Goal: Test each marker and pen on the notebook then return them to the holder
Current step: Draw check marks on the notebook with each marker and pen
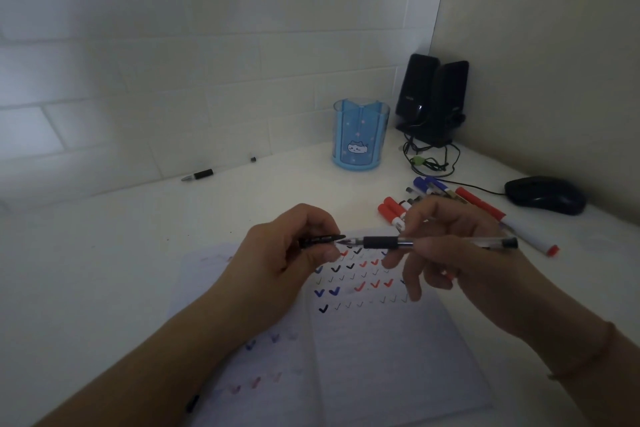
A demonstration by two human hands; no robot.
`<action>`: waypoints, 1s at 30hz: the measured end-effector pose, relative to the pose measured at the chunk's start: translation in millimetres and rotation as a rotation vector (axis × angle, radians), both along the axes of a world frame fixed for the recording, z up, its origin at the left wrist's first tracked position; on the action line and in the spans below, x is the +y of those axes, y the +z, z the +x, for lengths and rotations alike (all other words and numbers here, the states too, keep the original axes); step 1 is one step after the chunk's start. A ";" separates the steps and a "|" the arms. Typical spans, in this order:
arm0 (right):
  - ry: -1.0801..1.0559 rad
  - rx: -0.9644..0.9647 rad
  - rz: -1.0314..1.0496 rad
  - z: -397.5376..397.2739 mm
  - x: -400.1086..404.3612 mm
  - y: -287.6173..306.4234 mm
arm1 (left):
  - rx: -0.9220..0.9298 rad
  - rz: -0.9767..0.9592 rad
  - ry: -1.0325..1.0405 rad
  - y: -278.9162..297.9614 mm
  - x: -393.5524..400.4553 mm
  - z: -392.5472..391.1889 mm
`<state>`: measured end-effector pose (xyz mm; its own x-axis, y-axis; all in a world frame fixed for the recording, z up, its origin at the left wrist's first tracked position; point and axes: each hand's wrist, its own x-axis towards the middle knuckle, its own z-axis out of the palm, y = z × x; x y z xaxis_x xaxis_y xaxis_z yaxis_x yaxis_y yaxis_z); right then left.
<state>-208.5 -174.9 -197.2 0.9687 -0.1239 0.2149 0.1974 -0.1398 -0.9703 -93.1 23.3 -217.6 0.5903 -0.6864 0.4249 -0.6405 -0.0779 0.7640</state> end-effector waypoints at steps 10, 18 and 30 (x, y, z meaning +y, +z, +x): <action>-0.025 0.016 -0.074 -3.6 14.9 2.7 | 0.132 -0.142 -0.128 -1.7 -3.2 -8.3; -0.059 -0.070 -0.122 -1.9 19.9 0.0 | 0.263 -0.213 -0.158 1.7 -2.3 -9.9; -0.677 0.146 -0.933 3.0 -31.5 2.0 | -0.287 0.261 0.357 -2.2 13.5 38.2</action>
